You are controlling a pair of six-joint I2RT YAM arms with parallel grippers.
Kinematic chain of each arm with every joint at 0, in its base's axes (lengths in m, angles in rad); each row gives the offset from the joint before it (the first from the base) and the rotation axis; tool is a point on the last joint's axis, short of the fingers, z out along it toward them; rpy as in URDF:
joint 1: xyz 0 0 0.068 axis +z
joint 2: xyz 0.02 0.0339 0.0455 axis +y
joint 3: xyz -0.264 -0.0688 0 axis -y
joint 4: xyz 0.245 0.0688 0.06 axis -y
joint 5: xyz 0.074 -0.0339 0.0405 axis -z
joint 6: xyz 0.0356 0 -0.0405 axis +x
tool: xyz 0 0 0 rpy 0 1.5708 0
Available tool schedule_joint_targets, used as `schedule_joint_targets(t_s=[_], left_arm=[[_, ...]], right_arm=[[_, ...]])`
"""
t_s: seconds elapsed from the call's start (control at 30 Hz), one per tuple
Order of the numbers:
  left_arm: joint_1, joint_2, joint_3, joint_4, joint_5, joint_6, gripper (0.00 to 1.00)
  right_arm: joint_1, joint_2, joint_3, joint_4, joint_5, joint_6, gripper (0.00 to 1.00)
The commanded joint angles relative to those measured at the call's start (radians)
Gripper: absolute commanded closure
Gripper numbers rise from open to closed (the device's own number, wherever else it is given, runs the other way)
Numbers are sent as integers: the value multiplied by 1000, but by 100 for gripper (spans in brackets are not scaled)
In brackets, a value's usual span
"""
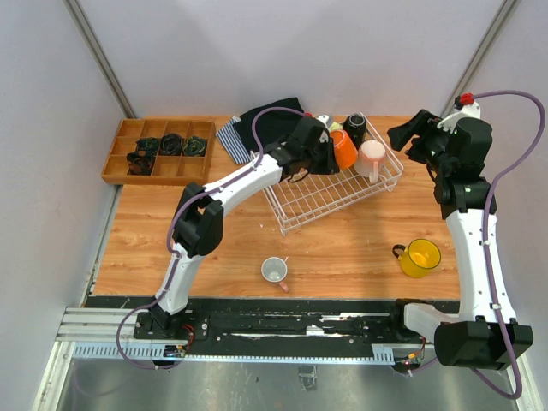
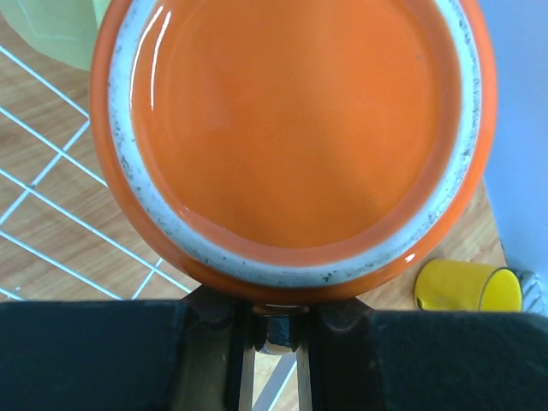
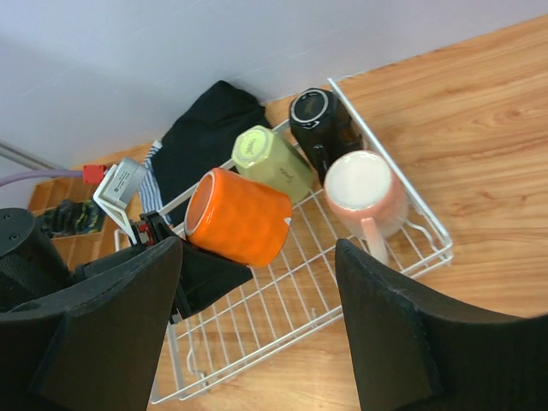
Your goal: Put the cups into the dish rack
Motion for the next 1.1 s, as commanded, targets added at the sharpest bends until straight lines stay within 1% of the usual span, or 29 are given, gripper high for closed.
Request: schedule_joint_targets(t_s=[0.0, 0.1, 0.2, 0.3, 0.53, 0.77, 1.07], left_arm=[[-29, 30, 123, -34, -152, -6, 99], [-53, 87, 233, -118, -226, -5, 99], [-57, 147, 318, -189, -255, -38, 99], [-59, 164, 327, -209, -265, -68, 100], [-78, 179, 316, -223, -284, -68, 99], [-102, 240, 394, -247, -278, -61, 99], [-110, 290, 416, -243, -304, -81, 100]], right_arm=[[-14, -26, 45, -71, 93, -85, 27], [-14, -32, 51, -89, 119, -111, 28], [-15, -39, 46, -96, 131, -122, 27], [-15, -42, 46, -95, 130, -123, 27], [-15, -52, 32, -96, 133, -130, 27], [-17, -59, 20, -93, 138, -140, 27], [-15, -65, 9, -90, 130, -140, 26]])
